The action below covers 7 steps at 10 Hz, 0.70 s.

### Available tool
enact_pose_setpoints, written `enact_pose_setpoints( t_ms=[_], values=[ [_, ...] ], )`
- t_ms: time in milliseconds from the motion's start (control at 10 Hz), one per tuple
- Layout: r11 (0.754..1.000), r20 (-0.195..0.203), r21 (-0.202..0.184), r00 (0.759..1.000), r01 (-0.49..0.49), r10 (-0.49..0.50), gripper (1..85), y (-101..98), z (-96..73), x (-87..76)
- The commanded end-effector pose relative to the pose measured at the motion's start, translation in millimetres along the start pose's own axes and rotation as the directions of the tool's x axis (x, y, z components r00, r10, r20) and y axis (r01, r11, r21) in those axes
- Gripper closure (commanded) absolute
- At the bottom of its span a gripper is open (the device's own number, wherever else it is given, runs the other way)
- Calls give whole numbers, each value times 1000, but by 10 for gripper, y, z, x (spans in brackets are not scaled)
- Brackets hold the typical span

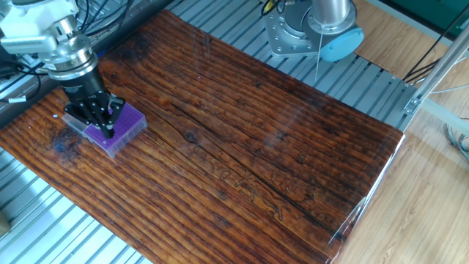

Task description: Insert a small pipette tip into the holder for small pipette tips

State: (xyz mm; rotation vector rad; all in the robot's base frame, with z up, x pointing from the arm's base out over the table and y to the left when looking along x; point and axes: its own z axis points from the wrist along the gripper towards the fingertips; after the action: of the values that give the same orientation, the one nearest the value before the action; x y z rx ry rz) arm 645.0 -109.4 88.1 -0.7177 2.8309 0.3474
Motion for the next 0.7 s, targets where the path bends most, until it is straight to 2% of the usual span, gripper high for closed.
enact_pose_setpoints(
  t_ms=[0,100,200,300,600],
  values=[
    [990,-78,138,997,-15,25,847,-334,-58,182],
    [977,-153,200,987,70,-40,847,-521,-109,342],
    [975,-160,195,985,102,-71,847,-522,-109,343],
    [980,-130,169,988,105,-83,847,-448,-85,268],
    [991,-96,125,994,56,-45,847,-317,-58,207]
  ],
)
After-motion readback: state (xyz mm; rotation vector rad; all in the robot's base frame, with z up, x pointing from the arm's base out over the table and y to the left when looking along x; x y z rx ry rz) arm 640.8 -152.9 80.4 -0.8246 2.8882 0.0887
